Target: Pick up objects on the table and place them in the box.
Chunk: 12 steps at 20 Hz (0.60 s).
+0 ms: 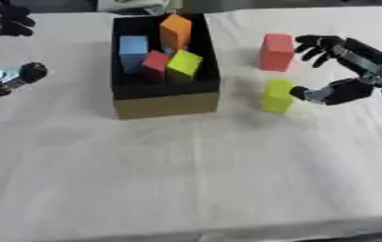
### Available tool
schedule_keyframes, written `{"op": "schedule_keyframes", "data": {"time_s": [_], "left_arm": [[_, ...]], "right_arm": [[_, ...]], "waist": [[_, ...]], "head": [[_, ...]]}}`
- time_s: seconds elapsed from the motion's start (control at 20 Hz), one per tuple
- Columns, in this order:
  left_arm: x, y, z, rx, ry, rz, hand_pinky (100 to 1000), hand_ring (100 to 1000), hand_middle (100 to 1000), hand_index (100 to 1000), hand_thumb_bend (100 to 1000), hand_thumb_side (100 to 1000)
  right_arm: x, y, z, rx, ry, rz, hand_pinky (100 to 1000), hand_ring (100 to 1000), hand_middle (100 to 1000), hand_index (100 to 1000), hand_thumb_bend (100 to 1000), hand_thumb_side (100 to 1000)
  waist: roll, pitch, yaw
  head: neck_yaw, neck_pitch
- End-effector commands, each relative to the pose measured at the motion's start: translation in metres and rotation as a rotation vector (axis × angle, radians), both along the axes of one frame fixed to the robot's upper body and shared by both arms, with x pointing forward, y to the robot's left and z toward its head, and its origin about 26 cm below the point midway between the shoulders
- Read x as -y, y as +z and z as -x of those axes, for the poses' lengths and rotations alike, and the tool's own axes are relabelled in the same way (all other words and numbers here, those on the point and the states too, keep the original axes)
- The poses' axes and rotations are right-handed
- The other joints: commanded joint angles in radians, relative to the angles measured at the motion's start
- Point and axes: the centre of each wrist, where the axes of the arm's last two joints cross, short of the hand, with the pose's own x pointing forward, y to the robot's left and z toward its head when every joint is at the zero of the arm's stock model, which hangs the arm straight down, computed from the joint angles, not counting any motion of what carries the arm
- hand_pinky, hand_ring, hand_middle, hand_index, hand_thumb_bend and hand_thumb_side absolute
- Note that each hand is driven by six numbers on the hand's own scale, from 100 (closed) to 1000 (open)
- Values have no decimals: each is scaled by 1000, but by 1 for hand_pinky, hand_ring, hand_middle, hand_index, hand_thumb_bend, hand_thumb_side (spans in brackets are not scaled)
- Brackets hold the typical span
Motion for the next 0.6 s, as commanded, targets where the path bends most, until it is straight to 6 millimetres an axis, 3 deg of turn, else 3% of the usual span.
{"op": "schedule_keyframes", "data": {"time_s": [0.05,0.6], "left_arm": [[-5,8,1,15,7,-13,819,726,702,862,838,707],[-5,3,-1,-10,2,-11,818,723,693,861,816,701]], "right_arm": [[4,9,-5,27,-10,25,697,789,828,980,457,442],[-5,-3,-23,-10,-21,16,695,780,820,973,436,456]], "waist": [[-15,-28,1],[-17,-30,8]], "head": [[-3,5],[-10,5]]}}
